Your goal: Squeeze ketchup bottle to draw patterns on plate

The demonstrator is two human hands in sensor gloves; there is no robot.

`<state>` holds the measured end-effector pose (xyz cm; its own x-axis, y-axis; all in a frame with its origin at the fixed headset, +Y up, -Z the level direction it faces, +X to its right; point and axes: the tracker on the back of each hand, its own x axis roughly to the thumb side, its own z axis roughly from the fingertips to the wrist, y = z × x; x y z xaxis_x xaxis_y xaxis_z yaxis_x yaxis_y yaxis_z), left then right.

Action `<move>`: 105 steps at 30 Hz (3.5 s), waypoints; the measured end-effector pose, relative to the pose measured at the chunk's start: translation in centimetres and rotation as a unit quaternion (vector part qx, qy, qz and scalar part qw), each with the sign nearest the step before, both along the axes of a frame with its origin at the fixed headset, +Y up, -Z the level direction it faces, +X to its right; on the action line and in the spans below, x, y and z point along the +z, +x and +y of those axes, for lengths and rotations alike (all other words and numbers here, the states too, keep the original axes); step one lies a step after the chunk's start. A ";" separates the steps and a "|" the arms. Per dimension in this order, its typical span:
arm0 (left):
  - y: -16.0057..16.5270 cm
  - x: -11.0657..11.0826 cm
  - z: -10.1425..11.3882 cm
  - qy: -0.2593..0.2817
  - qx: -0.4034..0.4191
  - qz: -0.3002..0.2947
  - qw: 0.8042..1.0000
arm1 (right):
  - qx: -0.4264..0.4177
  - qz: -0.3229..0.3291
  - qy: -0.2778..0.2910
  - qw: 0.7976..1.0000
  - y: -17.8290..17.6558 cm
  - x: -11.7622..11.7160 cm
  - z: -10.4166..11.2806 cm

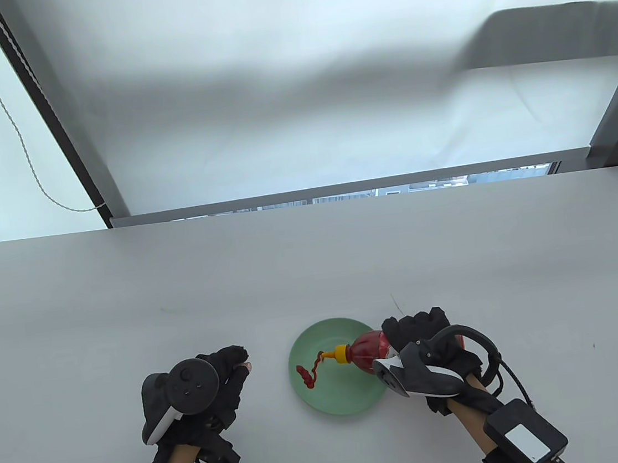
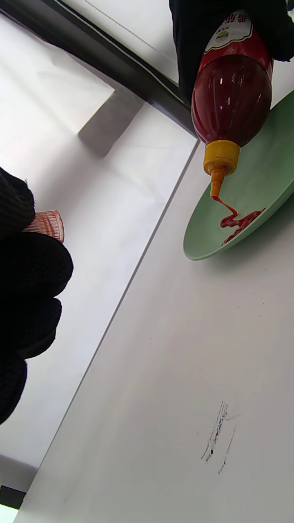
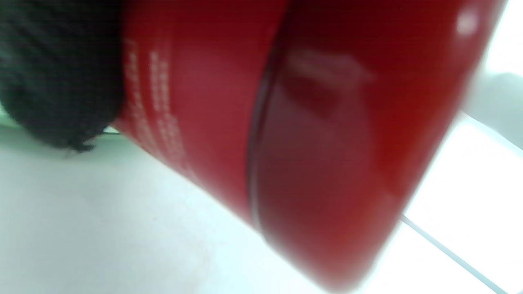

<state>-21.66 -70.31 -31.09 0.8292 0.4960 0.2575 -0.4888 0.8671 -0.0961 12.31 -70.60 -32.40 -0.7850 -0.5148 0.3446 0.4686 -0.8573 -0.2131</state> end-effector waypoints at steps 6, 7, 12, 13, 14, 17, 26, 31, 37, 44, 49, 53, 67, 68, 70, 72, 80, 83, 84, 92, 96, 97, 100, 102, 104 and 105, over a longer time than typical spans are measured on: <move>0.1 0.1 0.0 0.004 -0.004 -0.002 1.000 | -0.002 0.007 -0.004 1.000 0.0 1.2 0.0; 0.1 0.1 -0.1 0.004 -0.004 -0.002 1.000 | -0.002 0.007 -0.004 1.000 0.0 1.4 0.0; 0.1 0.2 -0.1 0.006 -0.006 -0.003 1.000 | 0.002 0.010 -0.005 1.000 0.2 2.3 -0.1; 0.1 0.2 -0.1 0.007 -0.005 -0.003 1.000 | -0.003 0.013 -0.007 1.000 0.3 2.5 0.0; 0.1 0.2 -0.1 0.007 -0.005 -0.003 1.000 | -0.002 0.012 -0.007 1.000 0.3 2.5 0.0; 0.1 0.2 -0.1 0.007 -0.003 -0.002 1.000 | 0.004 0.013 -0.005 1.000 0.5 2.7 0.2; 0.1 0.2 -0.1 0.007 -0.001 0.000 1.000 | 0.008 0.000 0.010 1.000 1.1 1.5 0.4; 0.0 0.2 -0.1 0.005 0.002 0.002 1.000 | -0.001 -0.023 0.022 0.999 2.0 0.2 0.3; -0.1 0.1 -0.1 0.002 0.003 0.003 1.000 | 0.007 -0.039 0.024 0.999 2.6 -0.7 0.3; -0.2 0.1 -0.1 0.002 0.004 0.006 1.000 | 0.016 -0.034 0.018 0.999 2.9 -0.2 0.0; -0.2 0.1 -0.1 0.006 0.002 0.005 1.000 | 0.016 -0.028 0.017 0.999 3.0 0.6 -0.1; -0.1 0.1 -0.1 0.008 -0.001 0.004 1.000 | 0.016 -0.021 0.019 0.999 3.2 1.5 -0.2; 0.0 0.4 -0.1 0.013 -0.005 0.005 1.000 | 0.026 -0.032 0.022 0.999 4.6 3.3 0.0; 0.0 0.4 -0.1 0.014 -0.004 0.005 1.000 | 0.024 -0.035 0.023 0.999 4.7 3.2 0.1; -0.1 0.4 -0.2 0.013 -0.004 0.006 1.000 | 0.021 -0.042 0.022 0.999 4.9 3.0 0.0; -0.1 0.4 -0.2 0.012 -0.004 0.007 1.000 | 0.023 -0.048 0.026 0.998 5.0 2.6 0.0; -0.2 0.4 -0.1 0.009 0.002 0.011 1.000 | 0.026 -0.065 0.029 0.997 5.3 1.0 -0.1; -0.2 0.4 -0.1 0.009 0.002 0.011 1.000 | 0.036 -0.066 0.029 0.997 5.4 0.6 -0.2; -0.3 0.4 -0.1 0.008 0.005 0.014 1.000 | 0.029 -0.065 0.026 0.997 5.6 0.7 -0.3; -0.3 0.4 0.0 0.010 0.002 0.012 1.000 | 0.029 -0.065 0.022 0.997 6.3 2.1 0.1; -0.2 0.5 0.1 0.014 -0.001 0.011 1.000 | 0.026 -0.060 0.025 0.998 6.6 2.9 0.1; -0.2 0.5 0.1 0.016 -0.001 0.011 1.000 | 0.028 -0.062 0.023 0.997 6.6 3.1 0.2; -0.3 0.5 0.1 0.017 0.000 0.012 1.000 | 0.028 -0.065 0.019 0.997 6.8 3.7 0.3; -0.3 0.5 0.1 0.018 0.001 0.013 1.000 | 0.022 -0.056 0.027 0.998 7.0 4.2 0.3; -0.3 0.6 0.1 0.018 0.002 0.014 1.000 | 0.010 -0.063 0.022 0.998 7.3 4.5 0.3; -0.3 0.6 0.1 0.018 0.002 0.014 1.000 | 0.014 -0.058 0.026 0.998 7.2 4.5 0.3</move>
<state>-21.97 -70.21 -30.51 0.8345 0.4899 0.2524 -0.4942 0.8679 -0.0507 19.55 -70.30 -27.87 -0.8030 -0.5523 0.2241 0.5167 -0.8324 -0.2002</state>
